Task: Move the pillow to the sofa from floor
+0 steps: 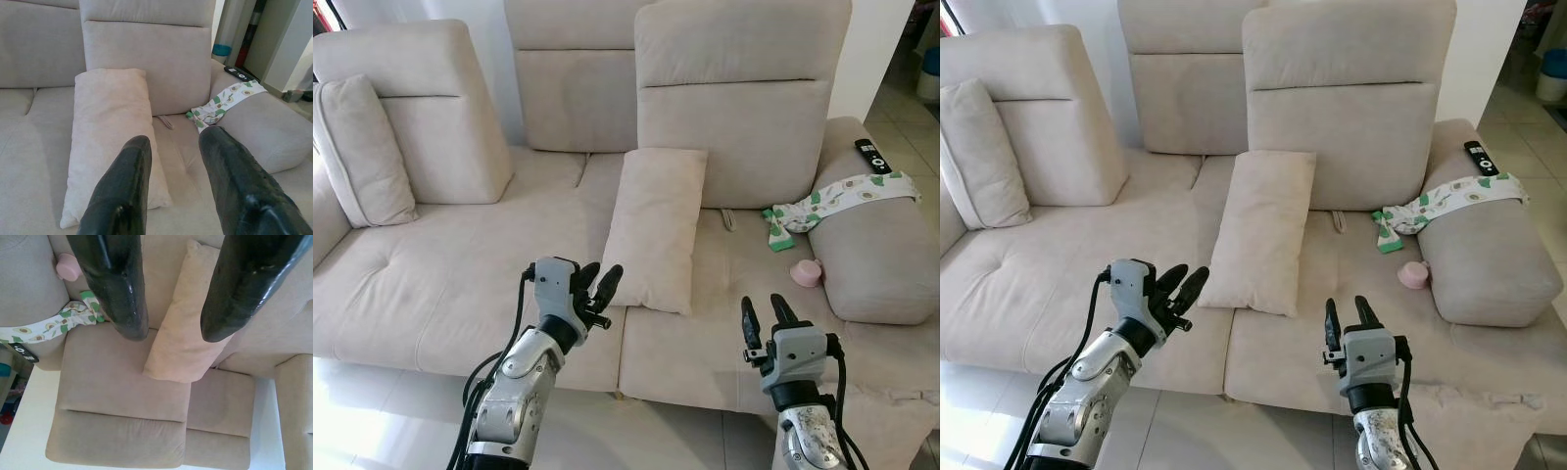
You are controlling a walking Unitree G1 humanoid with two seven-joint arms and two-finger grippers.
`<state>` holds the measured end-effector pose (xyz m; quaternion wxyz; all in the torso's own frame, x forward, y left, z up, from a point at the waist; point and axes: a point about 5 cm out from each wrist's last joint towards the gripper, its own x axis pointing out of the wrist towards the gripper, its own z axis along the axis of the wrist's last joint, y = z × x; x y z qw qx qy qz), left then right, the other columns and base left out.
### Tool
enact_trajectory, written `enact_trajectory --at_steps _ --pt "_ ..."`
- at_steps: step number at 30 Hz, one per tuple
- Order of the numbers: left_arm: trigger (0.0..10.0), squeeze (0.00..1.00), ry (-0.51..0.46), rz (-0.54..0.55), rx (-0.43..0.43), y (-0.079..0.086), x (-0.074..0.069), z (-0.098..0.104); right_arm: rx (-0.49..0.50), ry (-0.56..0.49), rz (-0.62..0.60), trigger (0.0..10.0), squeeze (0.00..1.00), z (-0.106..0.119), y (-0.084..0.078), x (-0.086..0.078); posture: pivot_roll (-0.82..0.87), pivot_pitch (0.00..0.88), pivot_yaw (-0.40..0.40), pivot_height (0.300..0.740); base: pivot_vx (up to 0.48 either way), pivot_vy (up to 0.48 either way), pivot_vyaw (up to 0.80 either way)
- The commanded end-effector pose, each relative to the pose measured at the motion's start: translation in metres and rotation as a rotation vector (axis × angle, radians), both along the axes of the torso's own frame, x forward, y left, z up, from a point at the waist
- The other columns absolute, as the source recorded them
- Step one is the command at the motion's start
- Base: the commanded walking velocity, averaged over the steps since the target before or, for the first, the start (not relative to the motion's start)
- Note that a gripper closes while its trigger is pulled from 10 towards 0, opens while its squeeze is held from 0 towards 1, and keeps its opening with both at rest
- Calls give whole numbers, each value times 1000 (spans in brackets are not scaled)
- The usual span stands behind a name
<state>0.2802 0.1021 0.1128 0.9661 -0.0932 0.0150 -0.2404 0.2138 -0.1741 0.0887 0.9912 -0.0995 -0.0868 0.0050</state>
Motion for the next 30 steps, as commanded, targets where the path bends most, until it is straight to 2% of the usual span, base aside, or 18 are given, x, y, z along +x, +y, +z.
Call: enact_trajectory --at_steps 1,6,25,30 --pt "10000 0 22 2 2 3 -1 -4 9 19 3 10000 0 -4 3 -2 -83 0 86 740 0 0 0" --pt "10000 0 22 3 3 3 -1 -4 8 22 6 10000 0 -4 3 -1 -79 0 83 740 0 0 0" --pt "10000 0 28 7 -2 2 -3 -5 1 28 11 10000 0 -5 2 -2 -78 0 76 740 -286 0 0" --pt "10000 0 28 5 -4 1 -3 -5 0 29 9 10000 0 -5 2 -2 -84 0 79 740 0 0 0"
